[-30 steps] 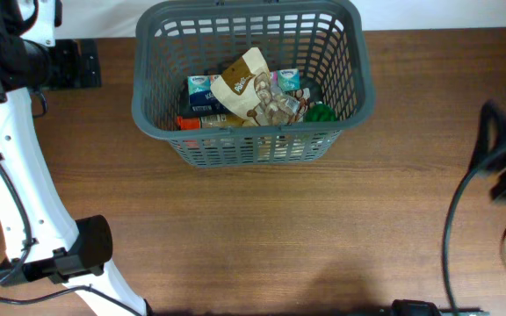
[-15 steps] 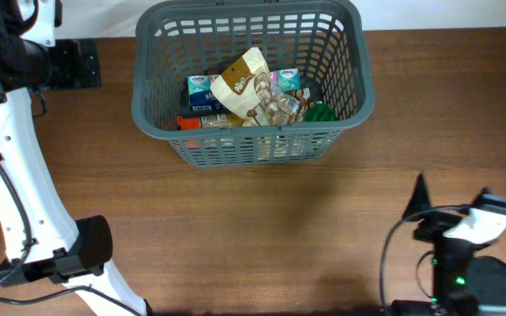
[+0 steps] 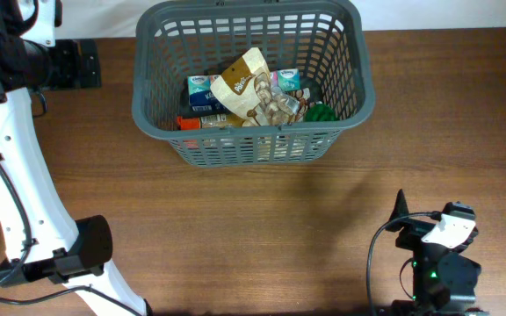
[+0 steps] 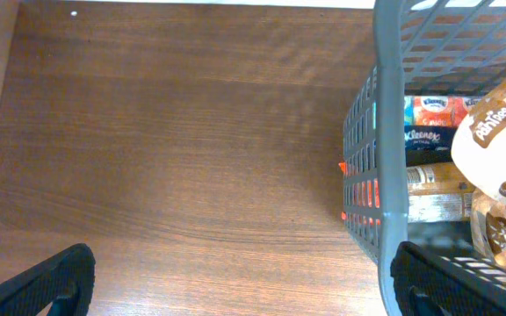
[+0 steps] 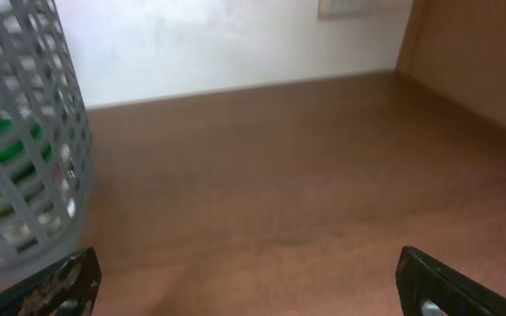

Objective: Pack container

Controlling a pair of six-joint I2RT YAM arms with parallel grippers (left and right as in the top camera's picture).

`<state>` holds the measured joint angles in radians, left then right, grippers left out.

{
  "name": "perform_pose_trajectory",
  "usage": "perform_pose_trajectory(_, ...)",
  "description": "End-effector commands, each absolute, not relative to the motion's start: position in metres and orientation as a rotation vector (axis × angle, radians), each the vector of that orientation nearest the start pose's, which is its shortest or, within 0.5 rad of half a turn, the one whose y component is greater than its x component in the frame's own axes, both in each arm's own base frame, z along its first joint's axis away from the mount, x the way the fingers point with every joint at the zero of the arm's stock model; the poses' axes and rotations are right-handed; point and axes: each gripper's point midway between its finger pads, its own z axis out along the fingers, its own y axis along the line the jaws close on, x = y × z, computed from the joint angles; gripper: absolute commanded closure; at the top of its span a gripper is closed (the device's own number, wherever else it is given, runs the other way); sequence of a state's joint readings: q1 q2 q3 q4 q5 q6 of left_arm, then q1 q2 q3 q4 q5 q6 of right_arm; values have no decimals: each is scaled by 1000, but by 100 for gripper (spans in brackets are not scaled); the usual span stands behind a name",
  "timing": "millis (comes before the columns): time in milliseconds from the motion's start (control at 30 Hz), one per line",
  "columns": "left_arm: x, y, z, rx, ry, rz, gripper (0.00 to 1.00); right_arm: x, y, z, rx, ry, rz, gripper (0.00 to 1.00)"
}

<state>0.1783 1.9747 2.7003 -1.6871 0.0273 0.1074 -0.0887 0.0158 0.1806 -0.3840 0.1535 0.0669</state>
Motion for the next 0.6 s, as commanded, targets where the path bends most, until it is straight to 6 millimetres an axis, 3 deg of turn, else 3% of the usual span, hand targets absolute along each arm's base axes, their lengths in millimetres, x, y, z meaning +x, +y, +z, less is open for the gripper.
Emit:
perform_pose_trajectory(0,404,68,359,-92,2538,63,1,223,-47,144,247,1815,-169,1)
perform_pose_trajectory(67,404,68,359,-93,2538,62,1,222,-47,131,247,1851,-172,1)
perform_pose_trajectory(567,404,68,359,-93,2539,62,1,223,-47,133,247,1842,-171,1)
